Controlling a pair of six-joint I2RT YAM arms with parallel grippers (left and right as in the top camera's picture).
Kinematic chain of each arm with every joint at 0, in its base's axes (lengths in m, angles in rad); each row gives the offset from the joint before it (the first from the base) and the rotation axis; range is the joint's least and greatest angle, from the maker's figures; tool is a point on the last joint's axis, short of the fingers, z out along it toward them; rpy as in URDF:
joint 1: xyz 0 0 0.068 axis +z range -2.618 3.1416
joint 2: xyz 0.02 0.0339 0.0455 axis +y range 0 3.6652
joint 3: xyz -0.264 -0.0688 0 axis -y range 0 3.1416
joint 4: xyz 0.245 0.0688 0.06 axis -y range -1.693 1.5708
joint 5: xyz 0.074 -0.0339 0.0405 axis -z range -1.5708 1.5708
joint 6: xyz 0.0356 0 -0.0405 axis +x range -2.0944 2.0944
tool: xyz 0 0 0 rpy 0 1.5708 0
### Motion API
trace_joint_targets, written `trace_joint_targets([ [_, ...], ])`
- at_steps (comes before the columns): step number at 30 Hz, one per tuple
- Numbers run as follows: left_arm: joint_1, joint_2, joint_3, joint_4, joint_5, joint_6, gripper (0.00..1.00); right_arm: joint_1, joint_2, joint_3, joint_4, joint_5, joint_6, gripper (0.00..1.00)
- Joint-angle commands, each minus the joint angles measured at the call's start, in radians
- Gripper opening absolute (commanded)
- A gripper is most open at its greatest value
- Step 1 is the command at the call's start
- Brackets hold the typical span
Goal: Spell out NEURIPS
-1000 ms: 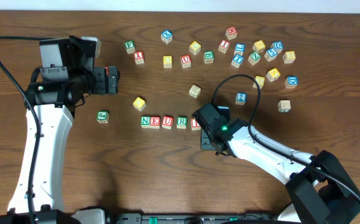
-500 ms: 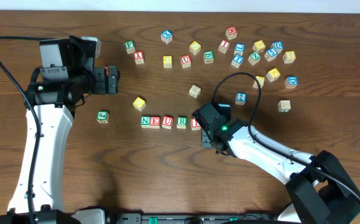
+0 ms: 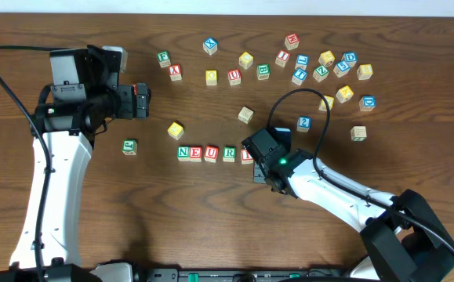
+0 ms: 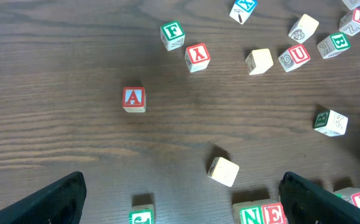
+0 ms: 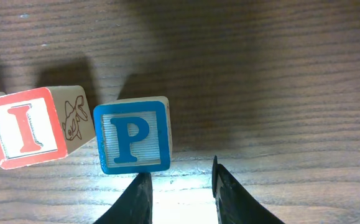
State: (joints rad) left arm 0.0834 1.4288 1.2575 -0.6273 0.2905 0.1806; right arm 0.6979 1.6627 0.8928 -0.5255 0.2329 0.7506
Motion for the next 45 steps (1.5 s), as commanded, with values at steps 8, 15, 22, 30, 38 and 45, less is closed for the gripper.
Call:
trace_joint_targets([
  [8, 0.003, -0.004, 0.023, -0.001, 0.012, -0.002, 0.98, 0.007, 0.034, 0.006, 0.028, 0.030, -0.023, 0.27],
  [15, 0.003, -0.004, 0.023, -0.001, 0.012, -0.002, 0.98, 0.007, 0.037, 0.006, 0.032, 0.030, -0.023, 0.27],
  [22, 0.003, -0.004, 0.023, -0.001, 0.012, -0.002, 0.98, 0.007, 0.037, 0.006, 0.039, 0.031, -0.034, 0.26],
  [30, 0.003, -0.004, 0.023, -0.001, 0.012, -0.002, 0.98, 0.007, 0.037, 0.006, 0.044, 0.050, -0.042, 0.26],
  [38, 0.003, -0.004, 0.023, -0.001, 0.012, -0.002, 0.97, 0.007, 0.038, 0.006, 0.047, 0.050, -0.042, 0.27],
  [45, 0.003, -0.004, 0.023, -0.001, 0.012, -0.002, 0.98, 0.007, 0.037, 0.006, 0.047, 0.051, -0.042, 0.26],
])
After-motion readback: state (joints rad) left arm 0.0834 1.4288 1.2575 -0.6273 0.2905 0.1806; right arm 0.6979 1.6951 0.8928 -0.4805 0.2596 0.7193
